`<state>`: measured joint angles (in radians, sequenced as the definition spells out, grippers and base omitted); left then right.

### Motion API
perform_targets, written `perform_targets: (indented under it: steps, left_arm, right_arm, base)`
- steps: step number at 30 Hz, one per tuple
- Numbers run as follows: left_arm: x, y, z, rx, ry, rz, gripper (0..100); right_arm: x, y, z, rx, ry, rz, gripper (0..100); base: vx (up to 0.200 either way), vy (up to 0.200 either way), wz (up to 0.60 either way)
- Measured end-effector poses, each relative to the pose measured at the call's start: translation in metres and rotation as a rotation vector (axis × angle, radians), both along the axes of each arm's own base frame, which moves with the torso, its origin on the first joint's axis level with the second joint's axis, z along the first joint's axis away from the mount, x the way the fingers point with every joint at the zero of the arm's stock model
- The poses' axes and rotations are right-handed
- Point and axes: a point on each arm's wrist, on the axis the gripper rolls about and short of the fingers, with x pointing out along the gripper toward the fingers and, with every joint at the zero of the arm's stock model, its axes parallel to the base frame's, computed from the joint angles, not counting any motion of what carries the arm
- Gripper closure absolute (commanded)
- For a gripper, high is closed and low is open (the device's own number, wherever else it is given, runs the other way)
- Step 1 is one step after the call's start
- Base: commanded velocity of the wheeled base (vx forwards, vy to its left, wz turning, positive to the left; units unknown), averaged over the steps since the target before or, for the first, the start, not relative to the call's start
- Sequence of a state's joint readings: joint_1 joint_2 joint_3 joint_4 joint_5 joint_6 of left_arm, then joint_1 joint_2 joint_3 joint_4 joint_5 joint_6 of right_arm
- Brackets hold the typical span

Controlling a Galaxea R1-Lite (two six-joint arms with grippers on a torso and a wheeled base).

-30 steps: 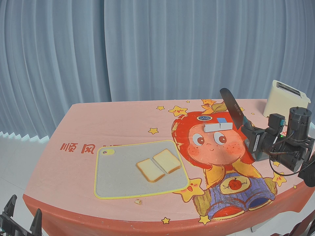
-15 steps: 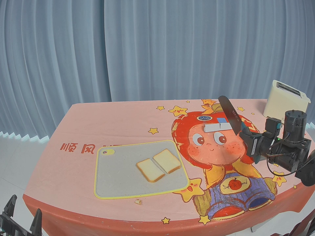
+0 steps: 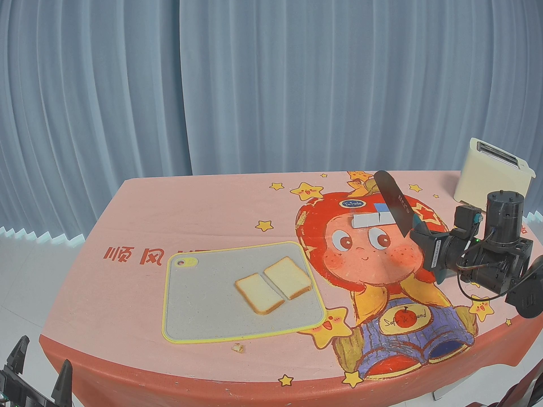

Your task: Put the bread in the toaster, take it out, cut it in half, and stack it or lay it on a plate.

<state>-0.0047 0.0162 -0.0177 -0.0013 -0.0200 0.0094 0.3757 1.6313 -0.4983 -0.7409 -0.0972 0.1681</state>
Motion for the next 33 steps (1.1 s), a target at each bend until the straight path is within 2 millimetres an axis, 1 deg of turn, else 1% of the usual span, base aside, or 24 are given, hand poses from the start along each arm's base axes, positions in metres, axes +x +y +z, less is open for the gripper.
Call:
perform_targets:
  steps: [14,33]
  left_arm:
    - [0.000,0.000,0.000,0.000,0.000,0.000,0]
    - [0.000,0.000,0.000,0.000,0.000,0.000,0]
  right_arm:
    - [0.003,-0.002,-0.004,-0.005,0.017,-0.009,100]
    - [0.011,-0.002,-0.018,-0.021,0.057,-0.021,100]
  base:
    - [0.000,0.000,0.00]
    - [0.000,0.000,0.00]
